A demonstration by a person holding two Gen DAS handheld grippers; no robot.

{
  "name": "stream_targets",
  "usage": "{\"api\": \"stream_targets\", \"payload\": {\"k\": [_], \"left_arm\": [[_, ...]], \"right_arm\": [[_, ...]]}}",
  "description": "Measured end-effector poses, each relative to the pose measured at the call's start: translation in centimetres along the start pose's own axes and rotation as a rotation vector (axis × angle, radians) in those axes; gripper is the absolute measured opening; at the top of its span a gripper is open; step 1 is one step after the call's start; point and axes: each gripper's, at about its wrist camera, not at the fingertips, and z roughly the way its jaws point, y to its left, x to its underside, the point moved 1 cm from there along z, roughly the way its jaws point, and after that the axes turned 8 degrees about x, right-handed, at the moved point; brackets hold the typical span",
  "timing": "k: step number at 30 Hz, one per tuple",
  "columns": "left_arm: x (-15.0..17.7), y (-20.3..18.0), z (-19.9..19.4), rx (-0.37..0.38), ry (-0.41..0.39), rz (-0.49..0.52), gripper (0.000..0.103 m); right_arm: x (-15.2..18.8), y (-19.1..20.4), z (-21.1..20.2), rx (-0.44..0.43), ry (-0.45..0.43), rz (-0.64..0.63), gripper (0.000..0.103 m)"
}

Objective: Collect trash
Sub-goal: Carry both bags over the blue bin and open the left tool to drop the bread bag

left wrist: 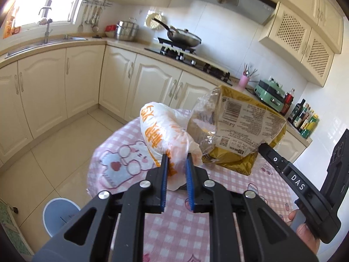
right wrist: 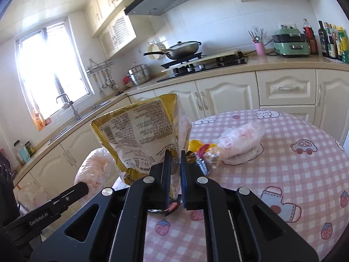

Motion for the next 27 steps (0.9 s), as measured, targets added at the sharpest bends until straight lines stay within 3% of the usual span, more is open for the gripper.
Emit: {"api": "stream_targets", "payload": {"k": [10, 19, 27], "left_arm": [[1.5, 5.9, -7.3, -0.079, -0.056, -0.084, 0.014], [4.2, 15.9, -13.6, -0.197, -0.077, -0.23, 0.014], [7.0, 23.7, -14.6, -0.284, -0.044, -0.346, 0.014]], "right_arm": [[2.7, 7.9, -0.3, -0.104, 0.055, -0.088, 0.007], [7.6, 17.5, 2.3, -0.206, 0.154, -0.189, 0.007], [13.1, 23.5, 6.4, -0.23, 0.259, -0.27, 0.007]]}}
